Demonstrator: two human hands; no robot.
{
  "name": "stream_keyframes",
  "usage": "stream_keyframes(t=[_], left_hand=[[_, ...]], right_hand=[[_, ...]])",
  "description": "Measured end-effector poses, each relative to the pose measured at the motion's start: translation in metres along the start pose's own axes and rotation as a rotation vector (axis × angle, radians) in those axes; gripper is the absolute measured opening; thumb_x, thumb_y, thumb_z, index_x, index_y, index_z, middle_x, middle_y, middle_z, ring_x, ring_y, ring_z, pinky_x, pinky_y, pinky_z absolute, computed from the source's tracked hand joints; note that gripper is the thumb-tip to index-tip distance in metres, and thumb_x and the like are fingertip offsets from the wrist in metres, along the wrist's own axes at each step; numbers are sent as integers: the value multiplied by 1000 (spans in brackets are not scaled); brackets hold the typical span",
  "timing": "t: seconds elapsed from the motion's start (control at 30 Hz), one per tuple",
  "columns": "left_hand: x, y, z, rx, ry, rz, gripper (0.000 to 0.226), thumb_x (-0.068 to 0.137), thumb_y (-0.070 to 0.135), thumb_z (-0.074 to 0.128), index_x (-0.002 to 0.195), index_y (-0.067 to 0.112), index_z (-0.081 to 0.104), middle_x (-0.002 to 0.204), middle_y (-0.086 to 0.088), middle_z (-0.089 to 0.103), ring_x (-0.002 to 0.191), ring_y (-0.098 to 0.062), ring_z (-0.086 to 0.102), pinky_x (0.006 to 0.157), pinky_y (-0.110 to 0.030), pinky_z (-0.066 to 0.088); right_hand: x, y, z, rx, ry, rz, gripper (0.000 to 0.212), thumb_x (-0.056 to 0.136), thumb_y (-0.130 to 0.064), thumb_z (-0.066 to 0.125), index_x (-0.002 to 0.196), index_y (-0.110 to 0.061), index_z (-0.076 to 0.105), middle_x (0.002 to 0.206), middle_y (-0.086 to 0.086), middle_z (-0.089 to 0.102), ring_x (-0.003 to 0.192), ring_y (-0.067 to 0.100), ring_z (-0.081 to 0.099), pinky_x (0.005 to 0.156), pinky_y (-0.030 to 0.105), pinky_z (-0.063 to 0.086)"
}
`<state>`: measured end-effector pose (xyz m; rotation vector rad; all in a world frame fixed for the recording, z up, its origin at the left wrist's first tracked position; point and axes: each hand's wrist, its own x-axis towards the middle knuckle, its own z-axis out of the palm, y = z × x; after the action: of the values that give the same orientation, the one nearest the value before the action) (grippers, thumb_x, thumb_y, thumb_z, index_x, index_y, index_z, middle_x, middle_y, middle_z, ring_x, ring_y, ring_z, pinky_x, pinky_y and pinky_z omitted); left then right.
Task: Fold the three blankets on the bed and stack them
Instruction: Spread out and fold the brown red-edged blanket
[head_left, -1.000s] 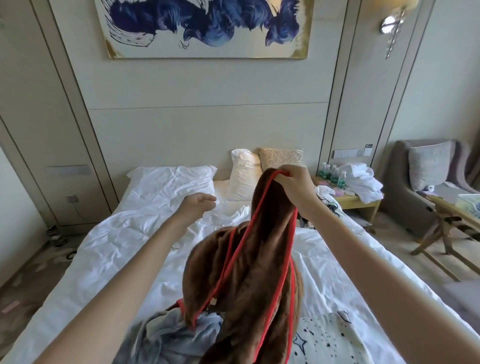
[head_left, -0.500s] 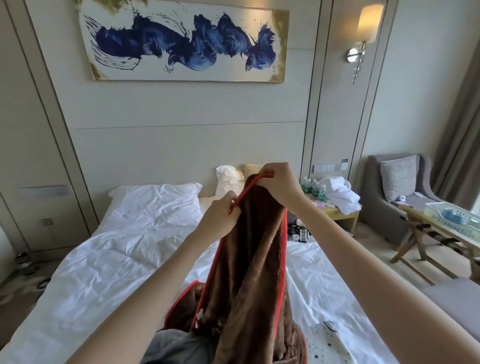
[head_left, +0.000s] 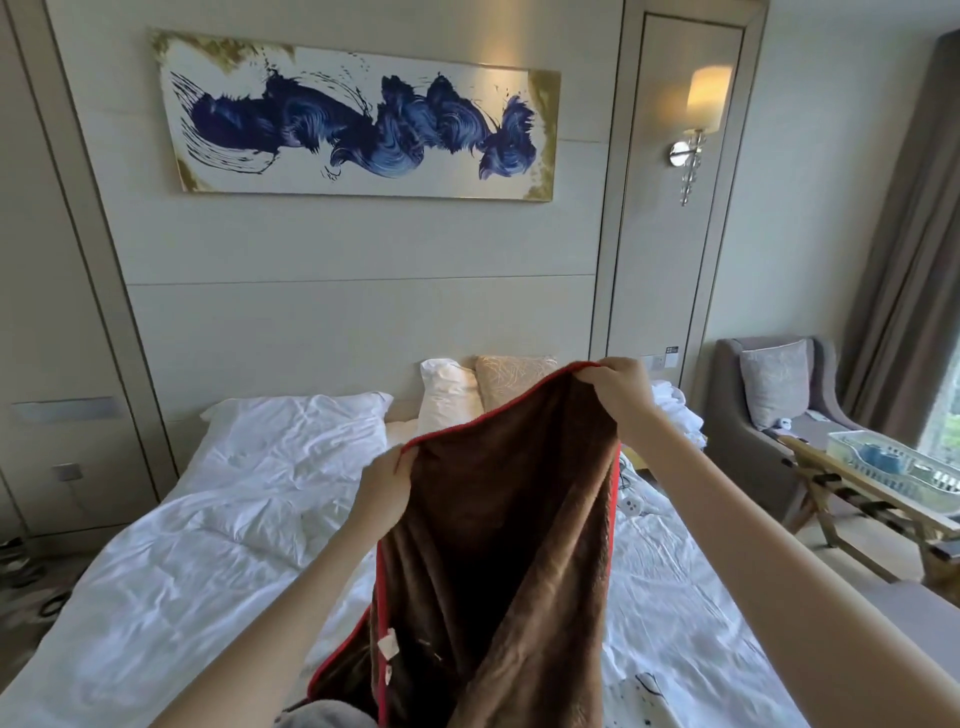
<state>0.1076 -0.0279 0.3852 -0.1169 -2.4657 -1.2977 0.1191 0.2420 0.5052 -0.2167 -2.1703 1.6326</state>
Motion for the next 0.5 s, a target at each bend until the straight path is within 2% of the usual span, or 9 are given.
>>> stream_keyframes(t=[0.07,0.13,0.17,0.23,0.3,0.37,0.43,0.5], left_hand=[[10,23,-12,-51,74,44,34,105,24,39,111,6,68,106,-9,70,99,-21,62,83,-25,38],[16,55,-23,-79,93,106,31,104,20,41,103,3,67,100,-8,69,94,-19,60,77,-20,35],[17,72,-26,-78,80,149,29,103,18,41,94,4,65,94,-6,68,90,-18,59,72,-19,34],[17,107,-29,-41,29,246,29,102,16,41,83,5,60,87,-6,67,83,-19,58,70,-26,36],[13,135,-27,-8,-32,331,31,101,17,43,77,2,58,73,-7,62,71,-18,55,68,-34,39],[7,154,-25,1,-65,382,32,99,16,45,69,5,49,61,-2,48,57,-15,41,61,-32,33],[6,162,-28,3,-47,385,31,96,17,50,71,-1,48,62,-6,45,58,-16,38,61,-32,32],[6,159,-33,-26,-61,359,28,92,23,61,78,-1,56,68,-10,55,64,-20,48,63,-33,37]], right_hand=[[-3,4,-3,-54,-59,69,18,80,-12,68,87,4,66,76,8,58,78,21,53,69,28,40],[-12,4,-3,-89,-162,79,13,75,-13,75,84,-9,67,80,7,64,86,26,61,75,30,50],[-17,3,-1,-70,-226,59,21,72,-14,79,90,-11,68,88,8,67,92,27,64,82,33,52],[-27,-1,7,-25,-346,-4,43,69,-22,84,107,-16,66,105,9,67,102,26,64,93,39,52],[-35,-8,16,-12,-453,-76,51,68,-32,85,114,-23,64,108,6,69,99,21,67,90,37,53],[-41,-15,22,-25,-497,-164,36,73,-34,82,106,-23,70,98,3,73,86,12,70,77,27,54],[-44,-20,25,-22,-466,-218,21,80,-27,77,95,-13,74,89,9,74,72,11,67,69,21,48],[-43,-20,22,-18,-396,-241,20,82,-18,74,90,0,71,82,20,69,71,18,60,69,26,43]])
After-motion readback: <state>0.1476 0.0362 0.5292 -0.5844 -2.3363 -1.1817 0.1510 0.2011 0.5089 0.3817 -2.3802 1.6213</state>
